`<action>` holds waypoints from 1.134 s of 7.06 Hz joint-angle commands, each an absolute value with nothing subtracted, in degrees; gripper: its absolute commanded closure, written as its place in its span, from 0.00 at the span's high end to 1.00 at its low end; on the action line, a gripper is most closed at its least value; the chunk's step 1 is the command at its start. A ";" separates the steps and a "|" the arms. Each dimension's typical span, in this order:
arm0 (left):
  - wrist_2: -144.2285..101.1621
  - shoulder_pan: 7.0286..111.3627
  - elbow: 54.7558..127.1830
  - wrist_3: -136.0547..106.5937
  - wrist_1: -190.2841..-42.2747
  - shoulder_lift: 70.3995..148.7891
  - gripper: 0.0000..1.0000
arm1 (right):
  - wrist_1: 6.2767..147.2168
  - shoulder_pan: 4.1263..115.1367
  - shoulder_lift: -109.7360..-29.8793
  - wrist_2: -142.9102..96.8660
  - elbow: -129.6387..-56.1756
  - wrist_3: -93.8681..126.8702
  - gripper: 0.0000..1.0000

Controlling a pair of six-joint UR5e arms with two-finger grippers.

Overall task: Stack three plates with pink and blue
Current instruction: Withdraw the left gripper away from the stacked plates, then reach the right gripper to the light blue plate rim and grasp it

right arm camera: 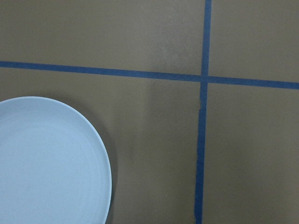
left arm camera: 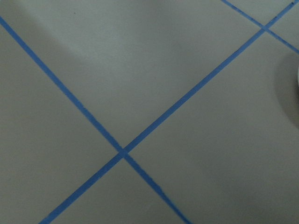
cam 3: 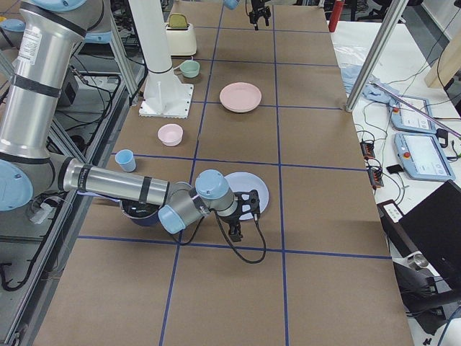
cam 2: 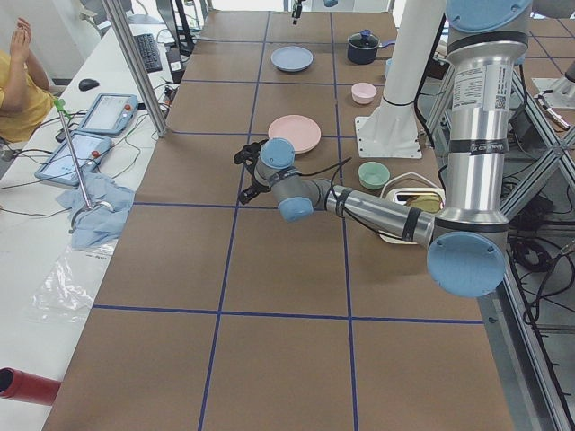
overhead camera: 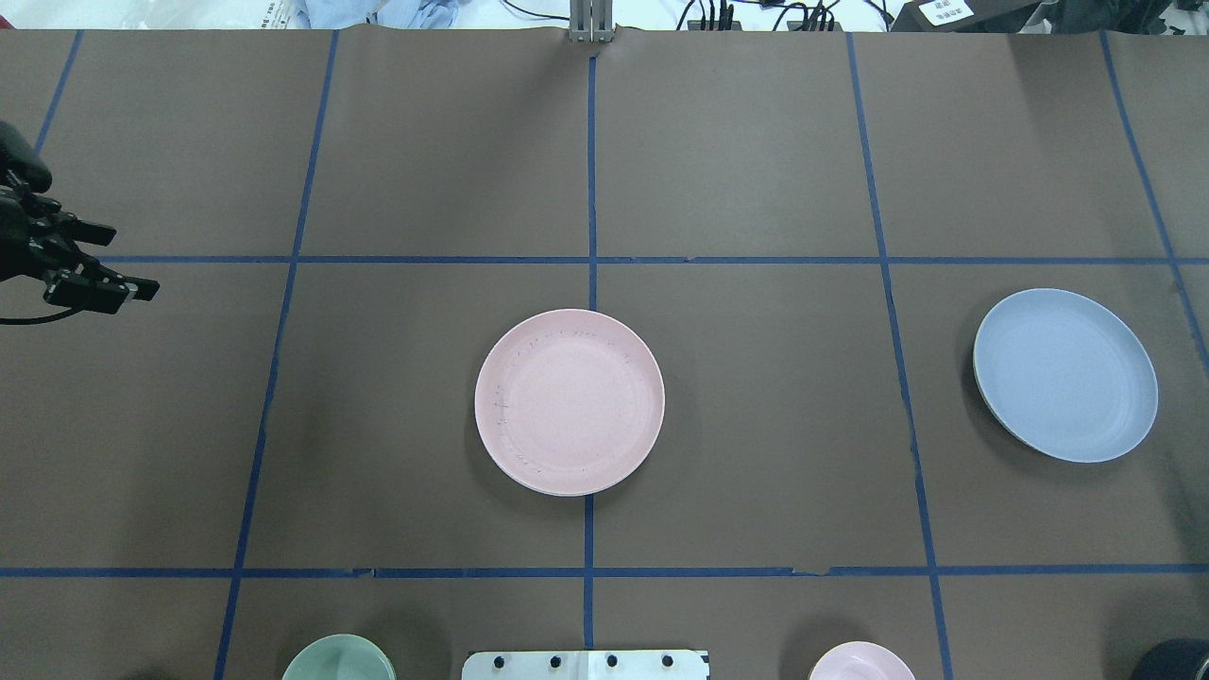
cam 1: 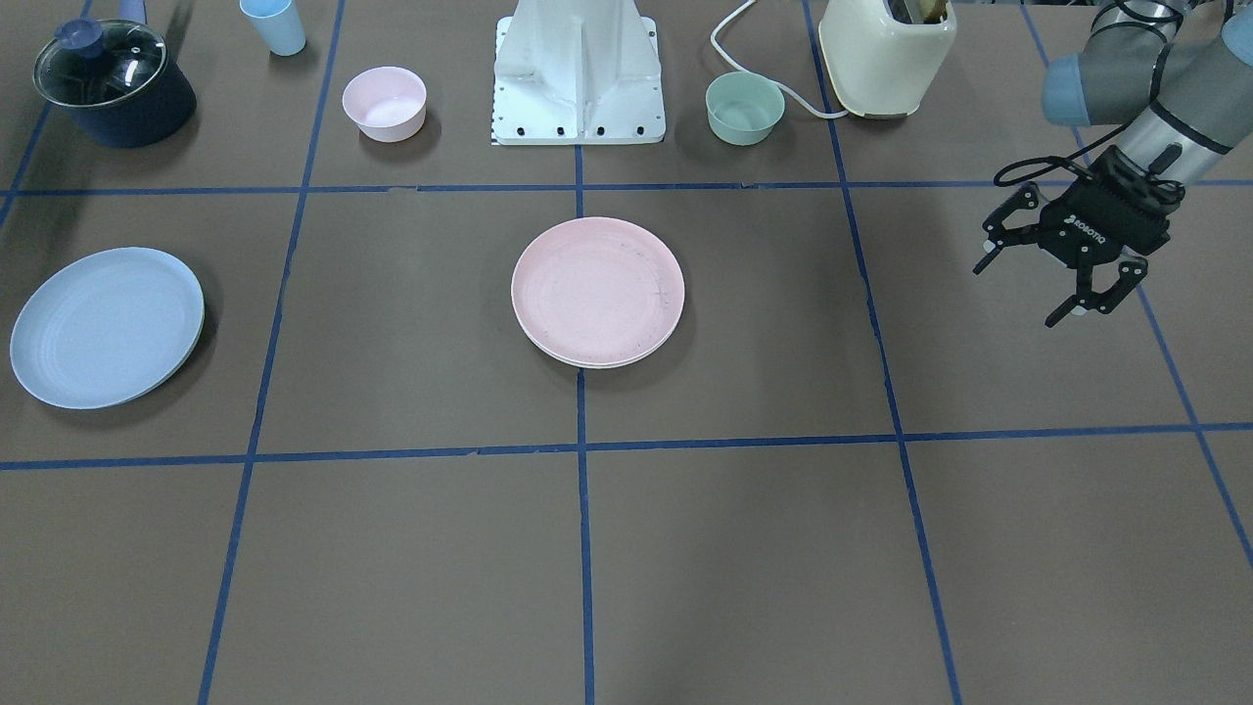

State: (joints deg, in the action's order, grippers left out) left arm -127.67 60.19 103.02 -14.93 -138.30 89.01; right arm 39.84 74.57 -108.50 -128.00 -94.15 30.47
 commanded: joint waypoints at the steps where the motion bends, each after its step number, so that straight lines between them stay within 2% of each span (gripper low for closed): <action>1: -127.88 60.82 103.10 -14.33 -138.34 88.59 1.00 | 30.17 65.08 -108.55 -121.67 -90.97 41.28 0.95; 7: -127.53 60.82 103.10 -14.33 -138.43 88.59 1.00 | 29.88 58.98 -106.44 -120.33 -88.52 41.40 0.81; 8: -127.53 60.82 103.10 -14.41 -138.43 88.59 1.00 | 29.88 58.54 -106.00 -119.63 -87.03 41.57 0.73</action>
